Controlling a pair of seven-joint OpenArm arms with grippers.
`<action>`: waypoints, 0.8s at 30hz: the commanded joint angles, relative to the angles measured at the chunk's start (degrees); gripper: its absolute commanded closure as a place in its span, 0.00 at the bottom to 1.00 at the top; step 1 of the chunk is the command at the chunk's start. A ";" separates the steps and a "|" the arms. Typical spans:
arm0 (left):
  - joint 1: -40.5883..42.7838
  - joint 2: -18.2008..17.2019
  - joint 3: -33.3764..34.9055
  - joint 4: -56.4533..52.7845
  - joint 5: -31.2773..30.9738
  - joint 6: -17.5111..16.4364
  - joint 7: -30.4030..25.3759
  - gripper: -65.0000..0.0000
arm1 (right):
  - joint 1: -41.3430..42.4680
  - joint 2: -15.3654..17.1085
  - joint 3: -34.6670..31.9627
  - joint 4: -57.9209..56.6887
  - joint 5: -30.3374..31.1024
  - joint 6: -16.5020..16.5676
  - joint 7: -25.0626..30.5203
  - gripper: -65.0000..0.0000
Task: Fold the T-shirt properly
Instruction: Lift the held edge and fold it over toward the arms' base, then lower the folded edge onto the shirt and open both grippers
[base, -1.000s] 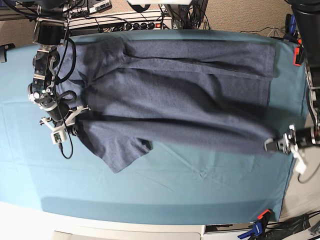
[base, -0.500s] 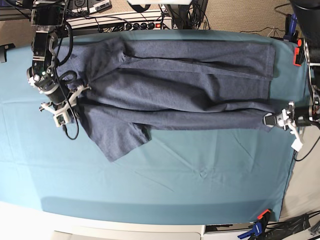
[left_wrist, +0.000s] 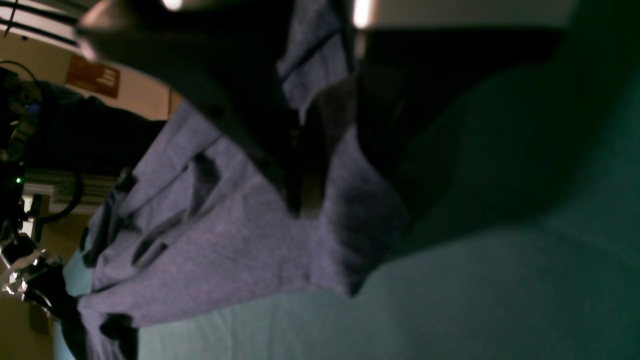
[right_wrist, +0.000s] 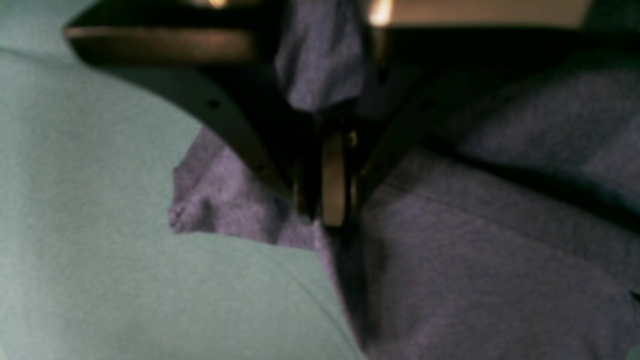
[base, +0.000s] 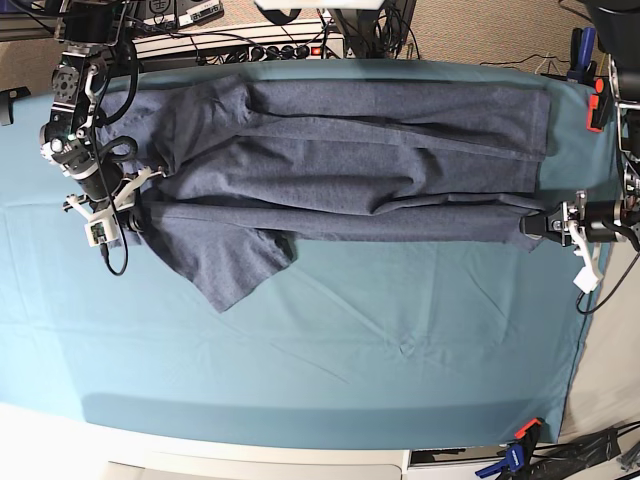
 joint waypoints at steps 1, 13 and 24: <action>-1.40 -1.62 -0.28 1.09 -1.34 -0.28 -0.42 1.00 | 0.68 1.25 0.79 1.11 0.52 -0.48 1.05 1.00; -1.31 -1.66 -7.37 2.08 -1.34 -0.28 0.22 1.00 | 0.68 1.27 0.79 1.11 0.50 0.98 1.03 1.00; 6.23 -2.56 -9.29 10.78 -1.34 -0.28 0.22 1.00 | 0.66 1.27 0.81 1.11 2.03 1.92 0.74 1.00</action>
